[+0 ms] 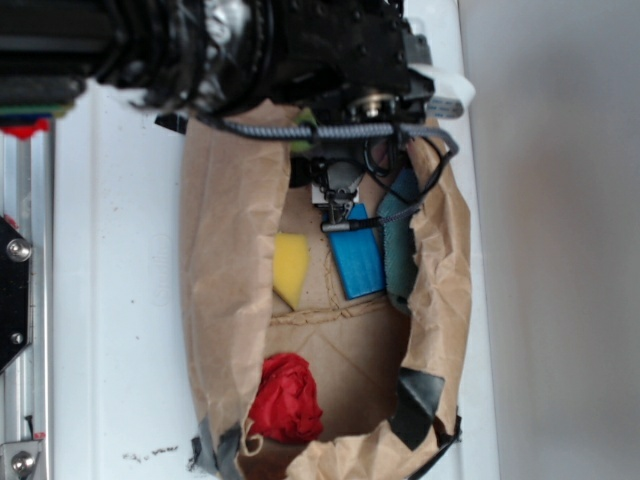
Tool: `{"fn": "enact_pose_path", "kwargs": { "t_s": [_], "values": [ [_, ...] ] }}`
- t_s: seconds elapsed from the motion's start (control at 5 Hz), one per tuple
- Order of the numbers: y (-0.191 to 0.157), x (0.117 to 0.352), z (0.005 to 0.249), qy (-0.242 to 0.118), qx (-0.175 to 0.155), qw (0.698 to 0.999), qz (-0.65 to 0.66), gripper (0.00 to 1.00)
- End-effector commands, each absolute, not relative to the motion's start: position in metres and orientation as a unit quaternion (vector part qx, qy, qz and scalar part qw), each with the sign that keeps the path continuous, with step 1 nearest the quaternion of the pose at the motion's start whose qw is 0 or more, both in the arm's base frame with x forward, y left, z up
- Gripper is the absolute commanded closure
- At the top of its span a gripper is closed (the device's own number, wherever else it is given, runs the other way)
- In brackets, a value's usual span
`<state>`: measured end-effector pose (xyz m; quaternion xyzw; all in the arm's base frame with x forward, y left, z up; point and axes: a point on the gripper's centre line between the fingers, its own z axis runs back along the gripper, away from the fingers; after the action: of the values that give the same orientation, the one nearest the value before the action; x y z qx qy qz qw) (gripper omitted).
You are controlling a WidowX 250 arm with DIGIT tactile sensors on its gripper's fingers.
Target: Grab the green animal.
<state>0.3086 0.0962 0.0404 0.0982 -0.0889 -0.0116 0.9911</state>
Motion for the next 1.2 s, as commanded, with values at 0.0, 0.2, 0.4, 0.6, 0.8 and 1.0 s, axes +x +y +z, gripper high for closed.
{"fn": "enact_pose_path", "kwargs": {
  "t_s": [0.0, 0.2, 0.4, 0.6, 0.8, 1.0],
  "values": [
    [0.101, 0.307, 0.035, -0.089, 0.134, 0.987, -0.019, 0.08],
    [0.104, 0.31, 0.034, -0.089, 0.136, 0.987, -0.012, 1.0],
    [0.104, 0.301, 0.039, -0.094, 0.134, 0.986, -0.009, 1.0],
    [0.107, 0.302, 0.042, -0.097, 0.134, 0.986, -0.004, 1.0],
    [0.107, 0.291, 0.045, -0.101, 0.133, 0.986, 0.0, 1.0],
    [0.108, 0.285, 0.055, -0.104, 0.125, 0.987, 0.006, 1.0]
  ]
}}
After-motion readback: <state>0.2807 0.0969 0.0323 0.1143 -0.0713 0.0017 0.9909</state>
